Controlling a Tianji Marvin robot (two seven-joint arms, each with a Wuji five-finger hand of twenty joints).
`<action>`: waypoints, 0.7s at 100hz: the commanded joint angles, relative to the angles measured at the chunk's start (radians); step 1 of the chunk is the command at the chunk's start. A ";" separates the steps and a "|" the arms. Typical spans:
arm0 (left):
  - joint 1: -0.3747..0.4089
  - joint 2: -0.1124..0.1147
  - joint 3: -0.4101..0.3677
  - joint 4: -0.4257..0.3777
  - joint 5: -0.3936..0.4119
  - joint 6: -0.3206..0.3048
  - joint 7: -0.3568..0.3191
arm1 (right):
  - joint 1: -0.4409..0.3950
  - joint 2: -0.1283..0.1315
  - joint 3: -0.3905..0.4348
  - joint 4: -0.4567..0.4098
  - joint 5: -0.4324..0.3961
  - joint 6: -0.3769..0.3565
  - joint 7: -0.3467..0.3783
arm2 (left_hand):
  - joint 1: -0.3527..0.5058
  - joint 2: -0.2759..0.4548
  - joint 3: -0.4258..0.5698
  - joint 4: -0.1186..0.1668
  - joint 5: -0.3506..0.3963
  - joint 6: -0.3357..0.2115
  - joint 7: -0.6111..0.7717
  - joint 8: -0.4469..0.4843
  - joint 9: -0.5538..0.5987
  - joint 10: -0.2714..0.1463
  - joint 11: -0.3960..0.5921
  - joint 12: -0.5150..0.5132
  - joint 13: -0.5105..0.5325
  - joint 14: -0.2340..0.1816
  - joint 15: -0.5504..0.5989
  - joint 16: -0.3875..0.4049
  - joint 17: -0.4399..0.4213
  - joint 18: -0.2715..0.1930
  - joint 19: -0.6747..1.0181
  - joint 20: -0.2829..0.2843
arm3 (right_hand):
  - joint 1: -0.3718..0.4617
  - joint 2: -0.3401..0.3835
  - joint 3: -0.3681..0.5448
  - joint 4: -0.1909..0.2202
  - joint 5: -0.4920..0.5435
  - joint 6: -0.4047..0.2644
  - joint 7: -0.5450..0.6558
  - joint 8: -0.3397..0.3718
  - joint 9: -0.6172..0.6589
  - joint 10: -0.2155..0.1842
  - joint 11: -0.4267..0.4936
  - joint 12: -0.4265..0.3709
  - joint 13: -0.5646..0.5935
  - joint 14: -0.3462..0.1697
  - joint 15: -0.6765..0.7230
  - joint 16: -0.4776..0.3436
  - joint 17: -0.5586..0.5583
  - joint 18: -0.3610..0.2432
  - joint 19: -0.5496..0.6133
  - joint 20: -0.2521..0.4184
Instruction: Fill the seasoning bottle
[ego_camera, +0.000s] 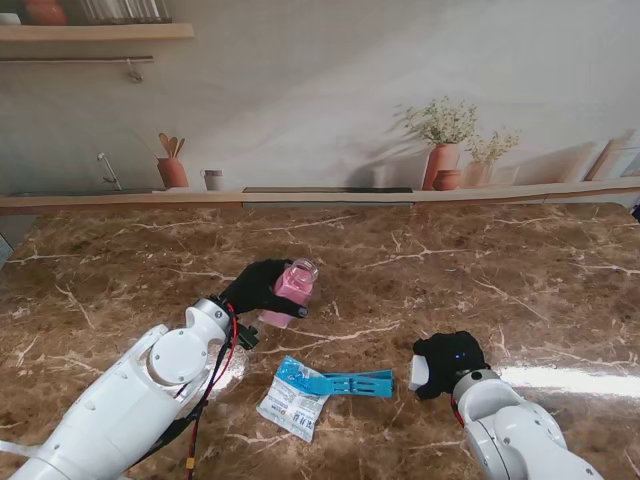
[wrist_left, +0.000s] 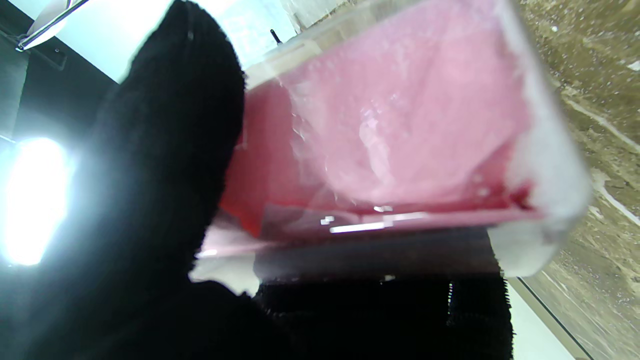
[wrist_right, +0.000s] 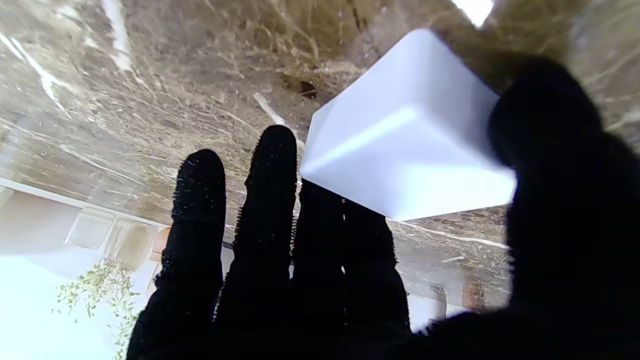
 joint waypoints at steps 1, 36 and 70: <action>0.001 -0.002 -0.001 -0.008 0.004 -0.005 0.006 | -0.001 -0.003 -0.002 0.024 0.011 -0.003 -0.003 | 0.260 0.474 0.238 -0.014 0.176 -0.151 0.071 0.032 0.067 -0.038 0.070 0.036 0.143 -0.040 0.258 0.096 -0.006 -0.061 0.086 0.032 | 0.106 0.017 0.043 -0.022 0.114 -0.115 0.092 0.020 0.115 -0.073 0.048 0.024 0.077 -0.014 0.032 0.025 0.049 0.012 0.080 0.023; 0.013 0.006 -0.014 -0.026 0.049 -0.017 0.015 | 0.008 -0.017 0.038 0.010 0.097 -0.030 -0.117 | 0.267 0.482 0.226 -0.014 0.161 -0.190 0.201 0.142 0.062 -0.048 0.068 0.043 0.137 -0.044 0.261 0.102 -0.009 -0.061 0.085 0.041 | 0.054 -0.292 0.636 -0.303 0.223 -0.201 0.331 -0.218 0.334 -0.069 -0.018 0.115 0.232 0.000 0.083 0.052 0.145 0.019 0.274 -0.030; 0.019 0.011 -0.004 -0.051 0.109 -0.042 0.037 | -0.003 -0.033 0.112 -0.122 0.165 -0.060 -0.125 | 0.275 0.471 0.229 -0.014 0.155 -0.203 0.241 0.195 0.060 -0.058 0.070 0.055 0.127 -0.045 0.264 0.108 -0.017 -0.066 0.076 0.041 | 0.088 -0.277 0.622 -0.291 0.209 -0.210 0.426 -0.309 0.363 -0.061 -0.035 0.129 0.253 0.008 0.093 0.058 0.167 0.024 0.296 -0.042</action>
